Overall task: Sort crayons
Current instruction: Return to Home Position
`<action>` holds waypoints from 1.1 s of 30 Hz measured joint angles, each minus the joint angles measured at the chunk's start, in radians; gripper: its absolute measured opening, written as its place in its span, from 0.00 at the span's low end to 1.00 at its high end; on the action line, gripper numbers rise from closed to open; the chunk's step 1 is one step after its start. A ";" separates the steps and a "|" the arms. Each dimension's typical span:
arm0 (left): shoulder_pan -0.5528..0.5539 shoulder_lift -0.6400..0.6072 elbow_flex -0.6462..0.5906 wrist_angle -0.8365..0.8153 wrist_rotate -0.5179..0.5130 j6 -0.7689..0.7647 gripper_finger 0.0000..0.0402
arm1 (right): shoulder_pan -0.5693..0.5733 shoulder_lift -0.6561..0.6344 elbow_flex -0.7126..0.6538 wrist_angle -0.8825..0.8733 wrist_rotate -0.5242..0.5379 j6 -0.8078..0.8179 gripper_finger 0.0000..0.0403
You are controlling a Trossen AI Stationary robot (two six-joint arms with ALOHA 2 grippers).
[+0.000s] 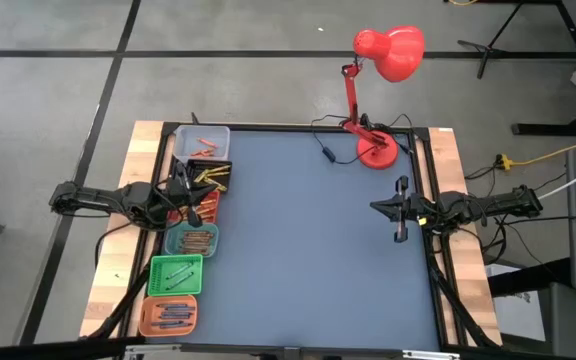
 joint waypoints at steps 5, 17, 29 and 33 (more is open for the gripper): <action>0.000 0.000 0.000 0.000 -0.003 0.000 0.00 | 0.000 0.000 0.000 -0.001 0.000 0.000 0.01; 0.000 0.000 0.000 0.000 -0.008 -0.001 0.00 | -0.002 0.000 0.000 -0.011 -0.129 -0.129 0.01; 0.000 0.000 0.000 0.000 -0.013 -0.024 0.00 | -0.295 0.000 0.000 -0.040 -0.268 -0.120 0.01; 0.000 0.000 0.000 0.000 -0.013 -0.078 0.00 | -0.363 0.000 0.000 -0.045 -0.298 -0.081 0.01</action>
